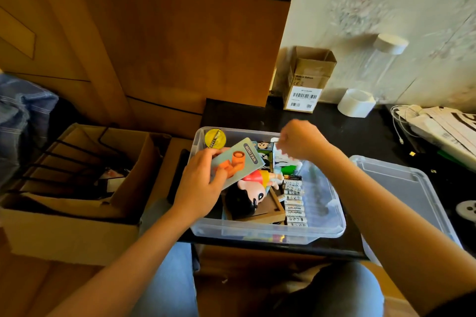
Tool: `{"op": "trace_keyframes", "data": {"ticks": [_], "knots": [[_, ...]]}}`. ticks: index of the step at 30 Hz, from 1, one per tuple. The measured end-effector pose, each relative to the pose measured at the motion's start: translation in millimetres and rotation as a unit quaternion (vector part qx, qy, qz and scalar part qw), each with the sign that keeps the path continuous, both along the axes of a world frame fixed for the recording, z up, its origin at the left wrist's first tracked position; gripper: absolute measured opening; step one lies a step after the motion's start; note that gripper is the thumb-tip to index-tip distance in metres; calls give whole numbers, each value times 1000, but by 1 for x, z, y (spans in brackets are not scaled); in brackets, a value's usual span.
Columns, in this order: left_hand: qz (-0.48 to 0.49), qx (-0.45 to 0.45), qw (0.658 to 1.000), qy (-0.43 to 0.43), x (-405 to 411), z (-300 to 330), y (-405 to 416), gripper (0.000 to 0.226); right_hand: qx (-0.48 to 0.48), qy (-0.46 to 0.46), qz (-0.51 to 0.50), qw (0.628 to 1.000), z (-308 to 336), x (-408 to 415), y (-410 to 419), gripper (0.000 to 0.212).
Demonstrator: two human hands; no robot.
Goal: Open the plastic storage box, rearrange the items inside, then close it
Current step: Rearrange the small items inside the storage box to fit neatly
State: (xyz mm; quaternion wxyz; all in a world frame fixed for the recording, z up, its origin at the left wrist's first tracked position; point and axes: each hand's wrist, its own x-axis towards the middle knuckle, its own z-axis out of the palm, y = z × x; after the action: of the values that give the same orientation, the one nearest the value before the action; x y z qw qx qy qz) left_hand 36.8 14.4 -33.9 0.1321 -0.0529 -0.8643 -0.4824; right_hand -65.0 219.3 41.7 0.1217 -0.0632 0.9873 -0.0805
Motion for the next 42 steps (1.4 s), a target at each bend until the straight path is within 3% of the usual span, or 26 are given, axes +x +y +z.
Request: {"op": "trace_keyframes", "data": {"ticks": [2,4,9,14,22,27,29,32,38,42], "knots": [[0,0,1000,0,-1,-1,0,16,122,-80,40,988,-17,12,16,11],[3,-9,1000,-5,-2,-3,0,16,168,-106,58,978,-43,25,26,14],[17,-23,1000,-12,-2,-4,-1,22,229,-37,63,971,-85,33,28,28],[6,-8,1000,-17,-1,-2,-1,21,300,-11,113,947,-94,28,26,27],[3,-3,1000,-16,1,-1,0,27,315,10,135,940,-93,25,25,26],[4,-7,1000,-15,1,0,0,26,197,-65,132,969,-97,29,21,32],[4,-12,1000,-13,1,0,0,25,190,-88,143,967,-102,34,22,40],[5,-15,1000,-15,0,-1,0,24,177,-73,140,971,-103,38,19,31],[4,-23,1000,-16,-1,-1,0,28,309,2,120,943,-75,25,30,18],[8,-26,999,-20,0,-1,0,31,361,19,129,924,-77,27,31,21]]}}
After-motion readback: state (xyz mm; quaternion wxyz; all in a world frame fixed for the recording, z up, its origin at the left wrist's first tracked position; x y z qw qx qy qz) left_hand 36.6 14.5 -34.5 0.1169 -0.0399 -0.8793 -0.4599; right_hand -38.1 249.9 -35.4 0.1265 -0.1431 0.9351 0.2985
